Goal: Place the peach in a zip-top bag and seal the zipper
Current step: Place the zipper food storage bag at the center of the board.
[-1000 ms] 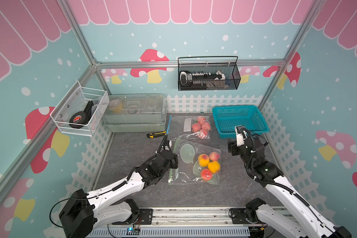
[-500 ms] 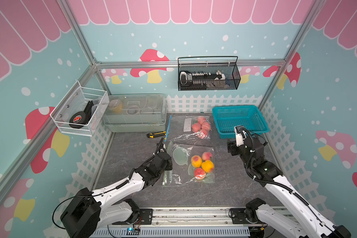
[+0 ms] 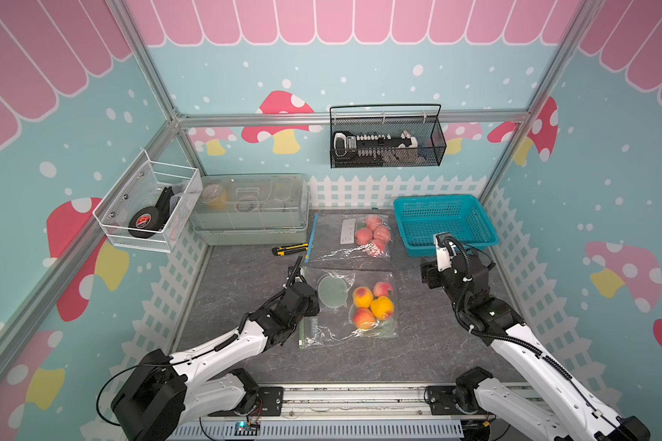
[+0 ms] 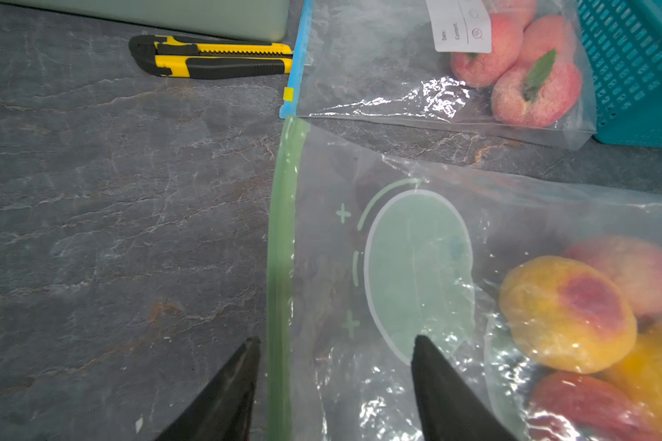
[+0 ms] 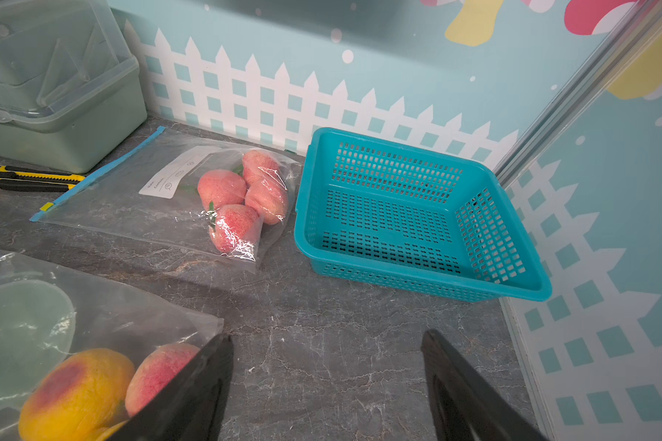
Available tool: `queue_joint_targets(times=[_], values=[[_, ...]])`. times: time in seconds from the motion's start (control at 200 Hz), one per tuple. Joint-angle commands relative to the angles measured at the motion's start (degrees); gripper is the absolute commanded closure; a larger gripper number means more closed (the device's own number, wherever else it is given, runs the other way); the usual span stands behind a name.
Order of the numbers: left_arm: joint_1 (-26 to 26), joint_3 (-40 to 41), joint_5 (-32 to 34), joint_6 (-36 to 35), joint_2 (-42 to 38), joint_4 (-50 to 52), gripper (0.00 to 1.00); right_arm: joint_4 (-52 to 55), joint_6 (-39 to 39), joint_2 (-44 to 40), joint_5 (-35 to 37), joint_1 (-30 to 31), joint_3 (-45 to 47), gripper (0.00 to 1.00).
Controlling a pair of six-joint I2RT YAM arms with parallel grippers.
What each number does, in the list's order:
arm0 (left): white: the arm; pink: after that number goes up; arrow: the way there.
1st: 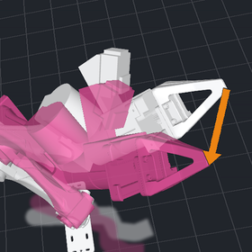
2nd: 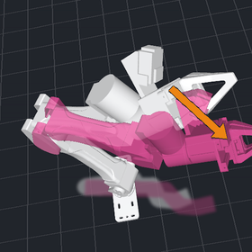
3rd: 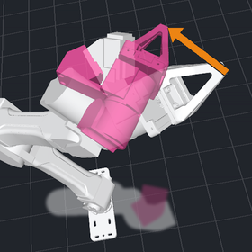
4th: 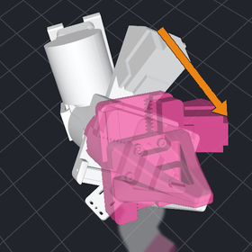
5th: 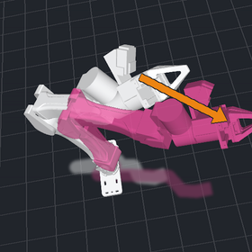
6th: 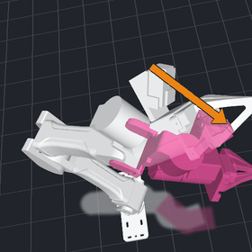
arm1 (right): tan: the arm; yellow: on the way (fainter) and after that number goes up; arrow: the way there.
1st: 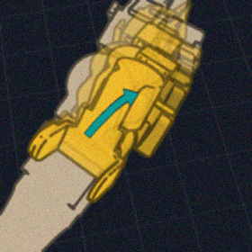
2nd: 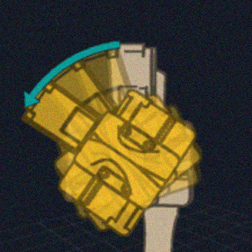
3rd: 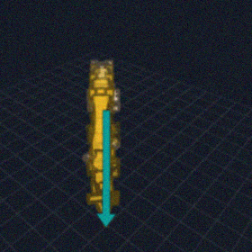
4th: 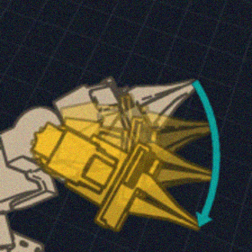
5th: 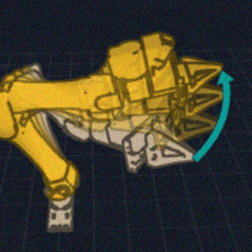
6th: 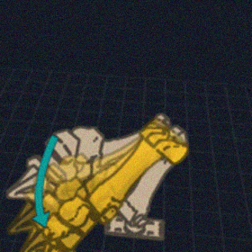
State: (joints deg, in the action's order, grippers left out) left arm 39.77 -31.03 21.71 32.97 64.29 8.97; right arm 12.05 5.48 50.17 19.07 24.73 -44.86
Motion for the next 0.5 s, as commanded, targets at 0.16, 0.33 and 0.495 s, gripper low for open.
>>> queue_joint_targets(times=[0.16,0.33,0.495], values=[[-0.5,-4.0,7.8,-3.2,-6.7,6.9,0.2,-3.3,1.1,-0.5,3.0,-0.3,2.5,0.21],[-0.9,-4.9,16.3,-5.4,-10.5,8.7,0.19,-8.8,1.4,-0.8,7.3,-0.2,6.2,0.21],[-2.1,-4.1,24.4,-10.6,-12.0,3.2,0.19,-17.9,0.2,-0.4,12.8,-0.2,11.3,0.21]])
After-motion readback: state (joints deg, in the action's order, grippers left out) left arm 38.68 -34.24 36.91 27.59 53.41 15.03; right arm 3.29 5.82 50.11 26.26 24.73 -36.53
